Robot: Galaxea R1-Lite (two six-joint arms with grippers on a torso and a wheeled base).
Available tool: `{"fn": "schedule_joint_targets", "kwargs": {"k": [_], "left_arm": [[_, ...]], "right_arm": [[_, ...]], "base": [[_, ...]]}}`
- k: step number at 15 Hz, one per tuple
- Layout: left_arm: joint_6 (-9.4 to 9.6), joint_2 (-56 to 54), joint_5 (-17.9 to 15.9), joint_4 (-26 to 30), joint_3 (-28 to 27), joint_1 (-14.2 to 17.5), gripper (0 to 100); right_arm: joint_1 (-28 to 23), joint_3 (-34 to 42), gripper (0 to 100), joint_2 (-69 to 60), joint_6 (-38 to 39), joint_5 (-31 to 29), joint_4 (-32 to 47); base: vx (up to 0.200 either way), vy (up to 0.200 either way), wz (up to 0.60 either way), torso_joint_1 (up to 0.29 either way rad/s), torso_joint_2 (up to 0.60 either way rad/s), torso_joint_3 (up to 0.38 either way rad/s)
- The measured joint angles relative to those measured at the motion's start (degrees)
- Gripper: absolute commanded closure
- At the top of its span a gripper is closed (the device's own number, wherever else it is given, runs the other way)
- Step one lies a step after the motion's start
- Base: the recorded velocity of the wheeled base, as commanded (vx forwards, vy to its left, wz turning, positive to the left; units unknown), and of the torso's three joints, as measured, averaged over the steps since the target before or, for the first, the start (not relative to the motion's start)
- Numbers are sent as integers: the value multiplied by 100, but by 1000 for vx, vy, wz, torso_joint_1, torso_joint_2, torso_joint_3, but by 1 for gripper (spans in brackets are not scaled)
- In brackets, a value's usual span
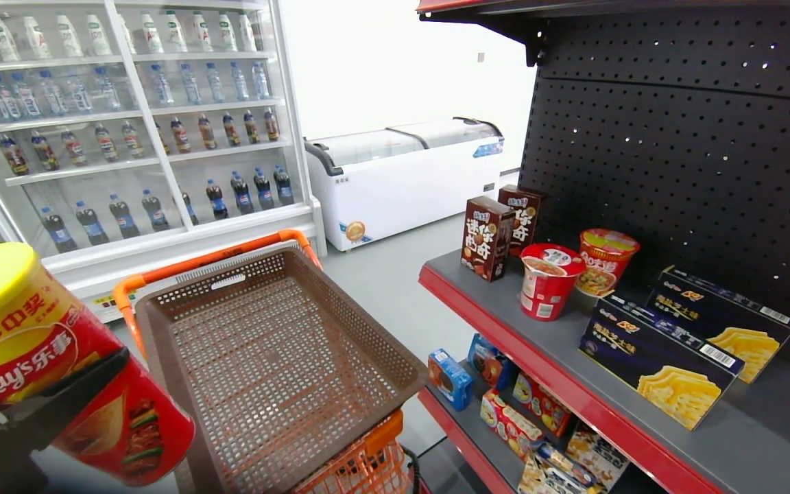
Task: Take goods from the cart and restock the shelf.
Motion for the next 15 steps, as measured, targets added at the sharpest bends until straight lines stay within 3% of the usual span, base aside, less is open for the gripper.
{"fn": "schedule_joint_targets", "kwargs": {"k": [4, 7, 15], "left_arm": [[9, -433, 12, 402, 74, 11, 100], [-21, -858, 23, 1092, 107, 22, 100], [-122, -1213, 39, 1193, 146, 33, 100]], "right_arm": [[0, 0, 0, 0, 0, 1, -2], [0, 0, 0, 0, 0, 1, 0], [-2, 0, 0, 0, 0, 4, -2]], "base": [[0, 0, -600, 4, 5, 2], [0, 0, -600, 2, 1, 1], [0, 0, -600, 0, 4, 1]]}}
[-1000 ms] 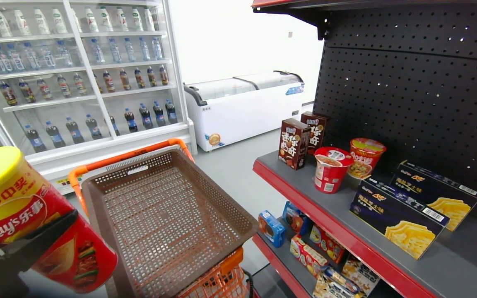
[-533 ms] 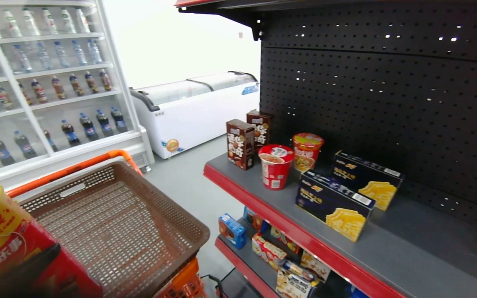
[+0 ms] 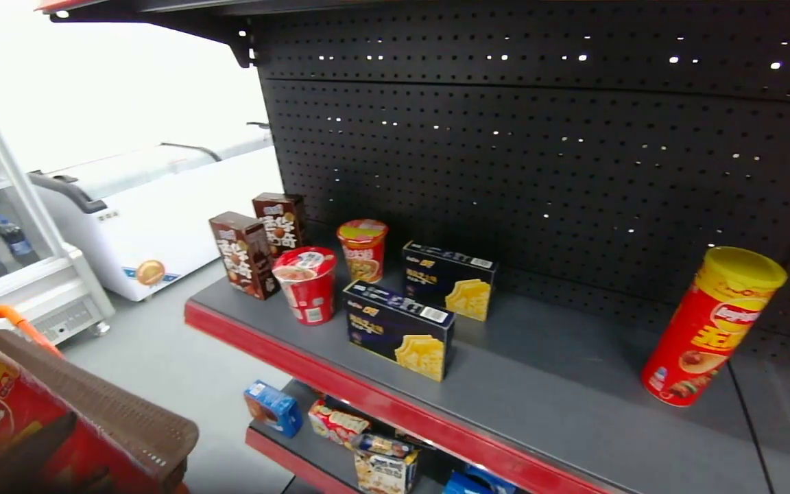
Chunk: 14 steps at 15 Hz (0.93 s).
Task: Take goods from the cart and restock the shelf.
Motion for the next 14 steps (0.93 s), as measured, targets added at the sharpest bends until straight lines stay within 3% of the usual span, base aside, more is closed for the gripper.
{"fn": "schedule_joint_targets", "kwargs": {"k": [7, 14], "left_arm": [[-1, -315, 0, 106, 140, 0, 100], [-26, -847, 6, 785, 124, 0, 100]], "right_arm": [[0, 0, 0, 0, 0, -2, -2], [-9, 0, 0, 0, -28, 5, 0]], "base": [[0, 0, -600, 1, 2, 2], [0, 0, 0, 0, 0, 0]]}}
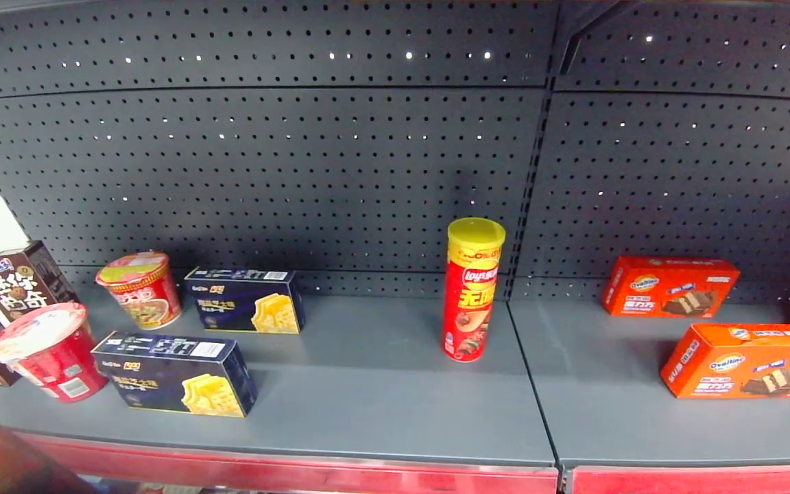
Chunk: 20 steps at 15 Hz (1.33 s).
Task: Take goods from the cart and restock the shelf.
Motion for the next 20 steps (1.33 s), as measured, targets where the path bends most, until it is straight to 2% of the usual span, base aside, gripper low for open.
{"fn": "schedule_joint_targets", "kwargs": {"k": [2, 4, 7, 11, 15, 18, 20], "left_arm": [[-66, -143, 104, 11, -2, 6, 100], [-52, -219, 336, 310, -119, 9, 100], [15, -305, 328, 523, -306, -22, 100], [2, -339, 319, 523, -330, -38, 100], [0, -344, 325, 525, -372, -22, 100], [-9, -377, 328, 573, -347, -18, 100], [-9, -416, 328, 591, -299, -18, 100]], "right_arm": [[6, 0, 0, 0, -57, 28, -2], [1, -5, 0, 0, -38, -274, 20], [0, -435, 0, 234, -33, -218, -119], [402, -1720, 0, 2009, -55, 663, -467], [1226, -2384, 0, 4191, 313, 1430, -1713], [1447, -2794, 0, 5694, 106, 1738, -2520], [1463, -3144, 0, 6545, -148, 2277, -2914]], "base": [[0, 0, 0, 0, 0, 0], [0, 0, 0, 0, 0, 0], [0, 0, 0, 0, 0, 0], [0, 0, 0, 0, 0, 0], [0, 0, 0, 0, 0, 0], [0, 0, 0, 0, 0, 0], [0, 0, 0, 0, 0, 0]]}}
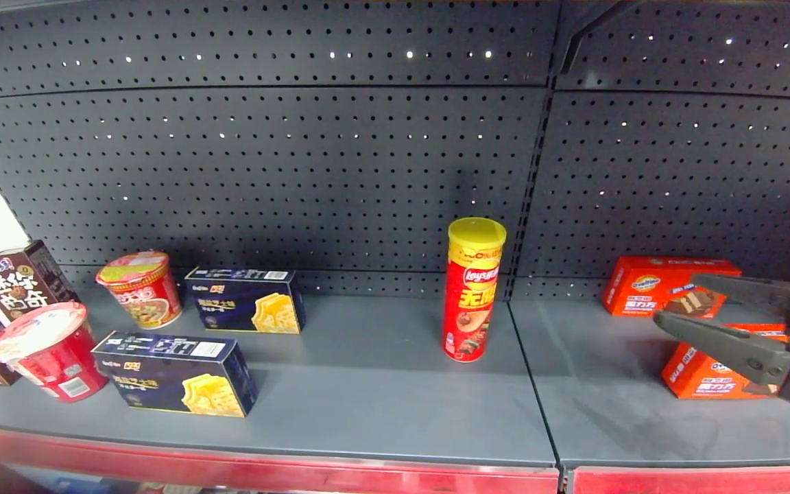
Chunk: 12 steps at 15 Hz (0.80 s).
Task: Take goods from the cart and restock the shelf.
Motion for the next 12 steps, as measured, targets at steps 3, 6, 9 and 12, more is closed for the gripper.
{"fn": "schedule_joint_targets", "kwargs": {"k": [3, 6, 9, 12], "left_arm": [[0, -68, 9, -5, 26, 0, 100], [1, -140, 9, 77, 30, 0, 100], [4, -286, 2, 588, 6, -4, 100], [6, -400, 16, 627, 6, -1, 100]], "right_arm": [[-61, -666, 0, 1134, -205, 1057, -269], [-77, -1161, 0, 1933, -323, 1629, -301], [-44, -1346, 0, 2556, -572, 1821, -318], [-46, -1523, 0, 3088, -688, 1927, -452]], "base": [[0, 0, 0, 0, 0, 0], [0, 0, 0, 0, 0, 0], [0, 0, 0, 0, 0, 0], [0, 0, 0, 0, 0, 0]]}}
